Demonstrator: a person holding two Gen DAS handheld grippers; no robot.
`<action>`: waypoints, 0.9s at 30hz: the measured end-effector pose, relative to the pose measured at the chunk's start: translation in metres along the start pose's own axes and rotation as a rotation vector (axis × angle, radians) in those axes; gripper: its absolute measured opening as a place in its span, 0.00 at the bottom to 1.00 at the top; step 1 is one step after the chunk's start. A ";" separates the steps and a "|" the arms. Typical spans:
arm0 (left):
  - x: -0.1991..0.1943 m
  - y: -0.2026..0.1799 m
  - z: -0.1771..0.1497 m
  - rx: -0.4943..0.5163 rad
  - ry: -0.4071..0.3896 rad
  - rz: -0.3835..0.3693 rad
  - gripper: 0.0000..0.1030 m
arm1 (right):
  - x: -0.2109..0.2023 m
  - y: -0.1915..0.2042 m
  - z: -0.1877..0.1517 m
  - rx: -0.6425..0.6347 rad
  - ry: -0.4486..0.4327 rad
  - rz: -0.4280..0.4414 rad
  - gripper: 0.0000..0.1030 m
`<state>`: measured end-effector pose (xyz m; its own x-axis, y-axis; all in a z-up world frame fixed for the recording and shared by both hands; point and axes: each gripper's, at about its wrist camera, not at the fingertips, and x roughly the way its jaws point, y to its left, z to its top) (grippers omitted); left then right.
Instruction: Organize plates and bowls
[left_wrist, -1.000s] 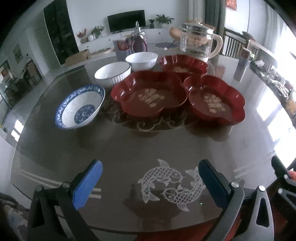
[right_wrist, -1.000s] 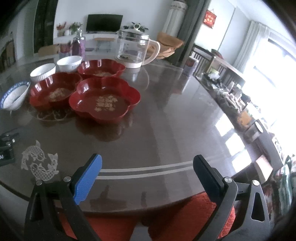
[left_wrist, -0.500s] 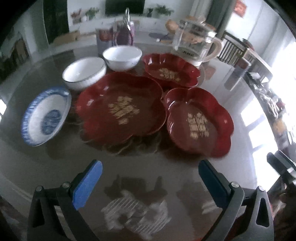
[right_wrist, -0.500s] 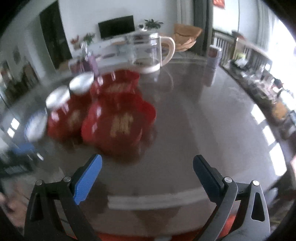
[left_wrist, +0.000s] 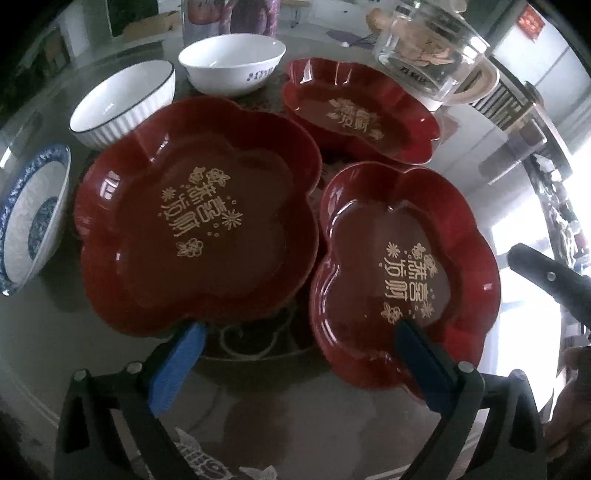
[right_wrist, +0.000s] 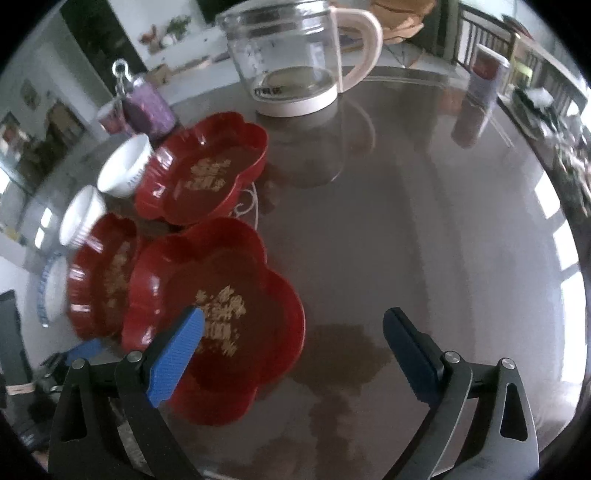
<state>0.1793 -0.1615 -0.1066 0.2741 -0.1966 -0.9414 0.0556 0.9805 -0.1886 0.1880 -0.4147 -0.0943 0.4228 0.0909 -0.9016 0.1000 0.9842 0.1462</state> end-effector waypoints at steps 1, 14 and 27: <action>0.003 0.000 0.000 -0.008 0.008 -0.005 0.97 | 0.004 0.002 0.001 -0.007 0.003 -0.007 0.94; 0.020 -0.005 0.002 -0.032 0.021 -0.011 0.60 | 0.058 0.005 0.014 -0.026 0.096 -0.059 0.30; -0.045 -0.038 -0.046 0.194 -0.072 -0.079 0.17 | -0.034 -0.012 -0.049 -0.003 -0.027 0.006 0.16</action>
<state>0.1209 -0.1899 -0.0703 0.3285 -0.2795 -0.9022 0.2615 0.9448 -0.1975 0.1283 -0.4218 -0.0848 0.4473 0.0932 -0.8895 0.0945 0.9841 0.1506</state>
